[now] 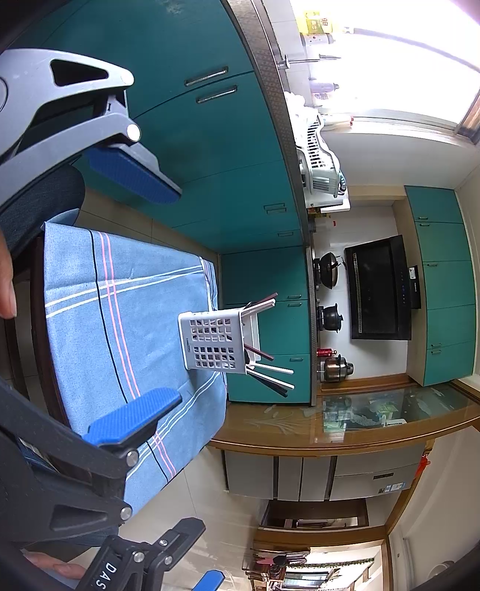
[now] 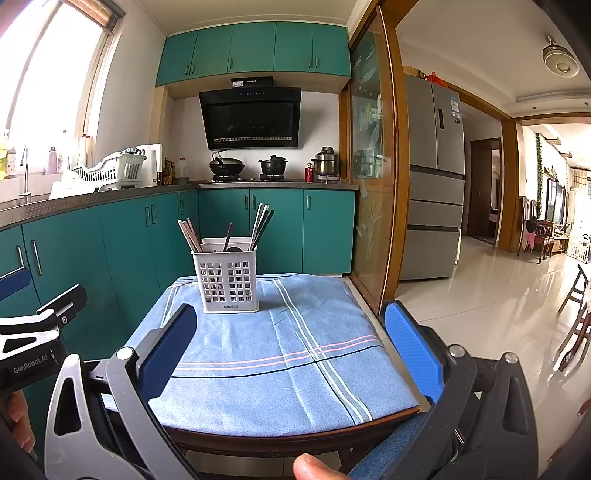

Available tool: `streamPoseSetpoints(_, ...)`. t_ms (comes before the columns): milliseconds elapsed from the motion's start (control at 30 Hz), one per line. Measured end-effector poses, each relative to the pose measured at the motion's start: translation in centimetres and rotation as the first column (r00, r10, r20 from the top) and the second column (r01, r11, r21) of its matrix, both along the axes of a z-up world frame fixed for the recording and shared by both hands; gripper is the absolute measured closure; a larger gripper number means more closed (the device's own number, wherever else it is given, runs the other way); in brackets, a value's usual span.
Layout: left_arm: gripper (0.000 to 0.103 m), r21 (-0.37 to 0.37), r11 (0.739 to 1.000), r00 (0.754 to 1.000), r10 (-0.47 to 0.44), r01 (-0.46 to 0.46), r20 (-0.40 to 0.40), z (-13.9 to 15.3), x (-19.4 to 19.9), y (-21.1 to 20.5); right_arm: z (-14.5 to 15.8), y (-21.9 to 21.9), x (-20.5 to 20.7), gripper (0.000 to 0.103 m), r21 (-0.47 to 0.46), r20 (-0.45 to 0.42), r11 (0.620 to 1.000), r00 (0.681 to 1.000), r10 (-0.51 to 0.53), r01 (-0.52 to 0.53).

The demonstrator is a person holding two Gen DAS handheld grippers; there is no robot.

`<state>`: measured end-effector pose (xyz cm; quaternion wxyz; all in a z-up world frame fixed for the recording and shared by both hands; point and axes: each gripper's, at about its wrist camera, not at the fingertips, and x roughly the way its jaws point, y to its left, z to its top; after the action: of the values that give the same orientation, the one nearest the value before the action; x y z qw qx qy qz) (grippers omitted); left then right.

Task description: Organize utensils

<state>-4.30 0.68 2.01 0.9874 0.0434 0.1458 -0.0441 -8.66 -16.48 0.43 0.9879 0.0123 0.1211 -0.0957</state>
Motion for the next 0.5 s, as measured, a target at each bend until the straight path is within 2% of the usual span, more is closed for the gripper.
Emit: streamPoseSetpoints(500, 0.004, 0.004, 1.000, 1.000, 0.001, -0.001, -0.002, 0.09, 0.01, 0.22, 0.00, 0.20, -0.18, 0.003, -0.004, -0.006, 1.000, 1.000, 0.004, -0.004)
